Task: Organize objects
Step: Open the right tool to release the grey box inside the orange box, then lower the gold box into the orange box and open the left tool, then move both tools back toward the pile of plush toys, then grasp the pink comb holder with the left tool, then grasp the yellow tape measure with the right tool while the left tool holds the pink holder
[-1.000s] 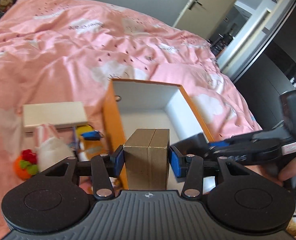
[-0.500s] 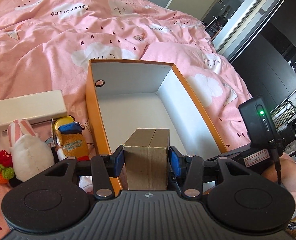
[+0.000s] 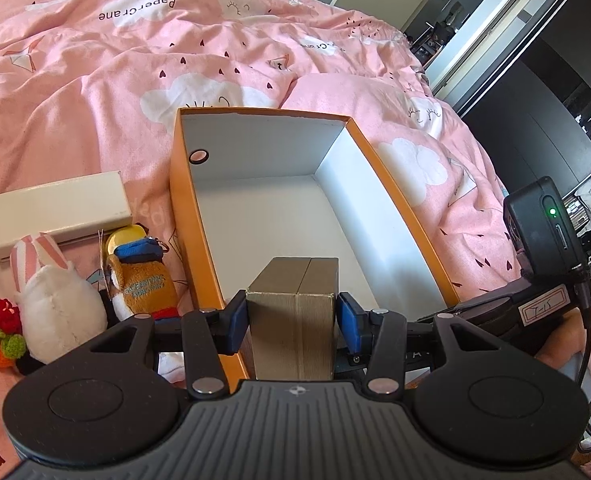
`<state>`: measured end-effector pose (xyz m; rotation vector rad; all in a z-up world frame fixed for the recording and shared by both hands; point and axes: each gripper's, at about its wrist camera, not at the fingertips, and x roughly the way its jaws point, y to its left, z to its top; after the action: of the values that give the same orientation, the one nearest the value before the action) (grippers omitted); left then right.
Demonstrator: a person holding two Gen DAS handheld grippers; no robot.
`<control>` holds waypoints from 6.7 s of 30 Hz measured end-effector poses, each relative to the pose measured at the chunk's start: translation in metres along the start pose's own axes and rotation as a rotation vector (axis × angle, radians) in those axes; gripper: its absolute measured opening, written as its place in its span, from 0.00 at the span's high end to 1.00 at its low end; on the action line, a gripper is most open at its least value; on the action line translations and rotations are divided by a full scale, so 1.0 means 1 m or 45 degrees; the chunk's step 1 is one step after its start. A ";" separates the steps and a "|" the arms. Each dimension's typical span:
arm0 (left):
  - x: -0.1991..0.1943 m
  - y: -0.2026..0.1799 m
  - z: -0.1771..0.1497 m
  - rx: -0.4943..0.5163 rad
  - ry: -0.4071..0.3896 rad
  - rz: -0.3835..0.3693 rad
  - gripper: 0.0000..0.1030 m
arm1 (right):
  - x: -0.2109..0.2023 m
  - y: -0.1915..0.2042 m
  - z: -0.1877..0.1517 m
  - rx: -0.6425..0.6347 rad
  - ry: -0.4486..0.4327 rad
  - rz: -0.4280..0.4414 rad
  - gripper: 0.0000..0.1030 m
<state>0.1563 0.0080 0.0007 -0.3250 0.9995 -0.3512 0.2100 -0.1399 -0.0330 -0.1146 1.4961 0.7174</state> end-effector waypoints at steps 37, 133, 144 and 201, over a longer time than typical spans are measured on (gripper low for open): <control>0.158 -0.152 0.004 1.159 0.729 -0.142 0.48 | -0.086 -0.055 0.000 -0.395 -0.514 -0.419 0.58; -0.011 0.152 -0.076 -0.536 0.129 0.332 0.43 | 0.043 0.169 -0.061 -1.108 -0.465 -0.419 0.68; 0.020 0.148 -0.092 -0.452 0.250 0.298 0.34 | 0.050 0.166 -0.046 -1.073 -0.447 -0.351 0.68; -0.072 0.096 -0.101 -0.336 0.046 0.490 0.73 | 0.047 0.188 -0.037 -1.097 -0.483 -0.100 0.74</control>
<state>0.0471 0.1147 -0.0364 -0.3562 1.1202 0.1253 0.0805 0.0077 -0.0136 -0.6473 0.7422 1.2049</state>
